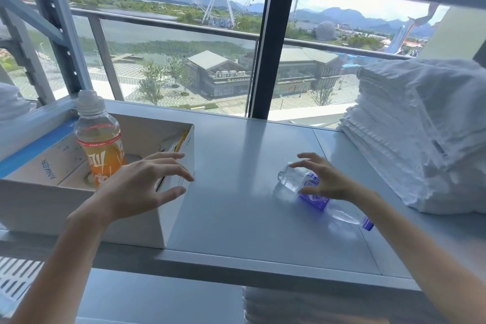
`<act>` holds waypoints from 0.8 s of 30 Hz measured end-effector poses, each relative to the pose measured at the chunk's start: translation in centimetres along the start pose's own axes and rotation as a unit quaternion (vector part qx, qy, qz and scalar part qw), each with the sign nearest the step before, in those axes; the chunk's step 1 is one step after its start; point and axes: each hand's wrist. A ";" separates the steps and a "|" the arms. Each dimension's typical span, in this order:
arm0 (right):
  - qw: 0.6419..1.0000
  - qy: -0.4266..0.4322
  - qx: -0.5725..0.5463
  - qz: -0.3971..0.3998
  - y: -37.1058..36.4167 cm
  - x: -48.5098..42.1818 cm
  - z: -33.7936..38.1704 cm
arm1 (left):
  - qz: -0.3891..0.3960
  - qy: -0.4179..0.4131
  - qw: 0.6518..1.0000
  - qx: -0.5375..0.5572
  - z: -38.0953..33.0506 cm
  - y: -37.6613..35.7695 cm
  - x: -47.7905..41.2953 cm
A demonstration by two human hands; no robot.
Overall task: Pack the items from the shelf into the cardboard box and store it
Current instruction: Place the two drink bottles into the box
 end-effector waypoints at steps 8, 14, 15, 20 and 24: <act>0.987 -0.110 -0.002 0.119 -1.4 4.1 0.3 | -0.004 0.000 1.000 0.013 -0.1 0.1 0.1; 0.979 -0.152 -0.031 0.131 -2.9 8.6 0.5 | -0.005 0.002 1.000 0.014 -0.2 0.1 0.1; 0.980 -0.151 -0.034 0.121 -2.9 8.9 0.8 | -0.004 0.002 1.000 0.015 -0.2 0.1 0.1; 0.976 -0.129 -0.141 0.104 -1.6 8.7 2.3 | 0.002 0.007 1.000 0.008 -0.3 0.2 0.0; 0.942 -0.088 -0.311 0.086 1.2 7.8 3.0 | -0.003 0.005 1.000 0.000 -0.3 0.3 0.0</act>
Point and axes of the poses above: each hand's wrist, its own x-axis away from the middle knuckle, its own y-axis out of the back of the hand, z = x × y, and after that the axes turned 2 degrees about y, right-handed
